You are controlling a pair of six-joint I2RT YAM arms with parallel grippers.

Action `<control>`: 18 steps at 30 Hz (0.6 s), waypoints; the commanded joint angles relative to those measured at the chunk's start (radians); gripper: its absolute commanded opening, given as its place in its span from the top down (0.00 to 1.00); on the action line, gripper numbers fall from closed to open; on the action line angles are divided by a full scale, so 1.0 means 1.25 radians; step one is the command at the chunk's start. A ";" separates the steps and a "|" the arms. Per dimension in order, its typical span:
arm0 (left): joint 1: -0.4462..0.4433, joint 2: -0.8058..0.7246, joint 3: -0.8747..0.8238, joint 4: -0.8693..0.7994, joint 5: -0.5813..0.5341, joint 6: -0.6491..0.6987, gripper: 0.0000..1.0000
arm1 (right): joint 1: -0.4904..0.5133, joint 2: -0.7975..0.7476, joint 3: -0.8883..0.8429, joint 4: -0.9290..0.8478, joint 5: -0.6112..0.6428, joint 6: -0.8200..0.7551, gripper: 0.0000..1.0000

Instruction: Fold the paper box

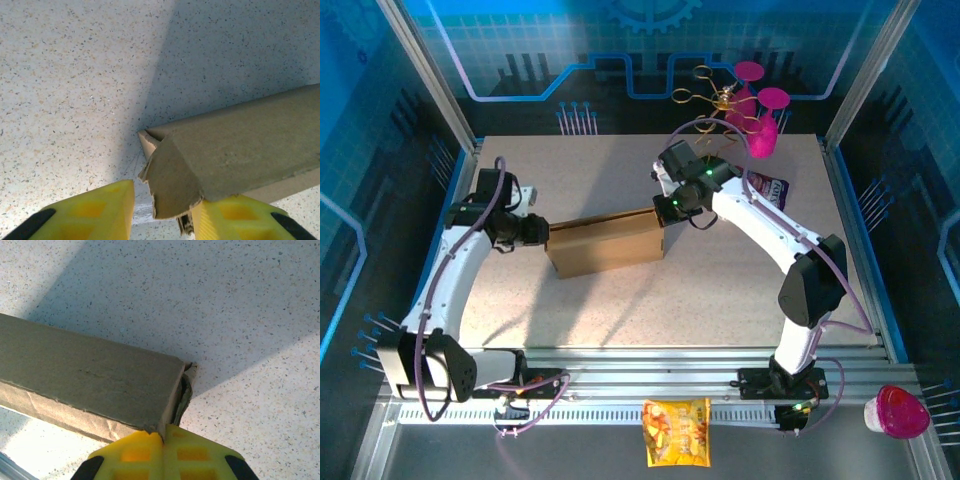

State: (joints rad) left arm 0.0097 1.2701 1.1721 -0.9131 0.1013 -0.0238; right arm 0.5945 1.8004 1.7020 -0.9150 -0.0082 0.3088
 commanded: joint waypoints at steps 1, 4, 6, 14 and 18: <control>-0.008 0.012 0.031 0.019 0.004 0.005 0.69 | -0.007 0.017 0.019 -0.030 -0.018 -0.013 1.00; -0.011 0.021 0.037 0.021 0.011 -0.005 0.78 | -0.008 0.016 0.018 -0.031 -0.017 -0.013 1.00; -0.015 0.027 0.050 0.013 0.012 -0.016 0.86 | -0.008 0.017 0.019 -0.031 -0.018 -0.011 1.00; -0.021 0.061 0.113 -0.083 0.038 -0.067 0.96 | -0.008 0.029 0.033 -0.040 -0.017 -0.007 1.00; -0.026 0.076 0.122 -0.125 0.050 -0.091 0.96 | -0.007 0.036 0.040 -0.045 -0.013 -0.005 1.00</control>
State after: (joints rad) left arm -0.0090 1.3491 1.2949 -0.9924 0.1162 -0.0994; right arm 0.5941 1.8202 1.7279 -0.9279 -0.0143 0.3096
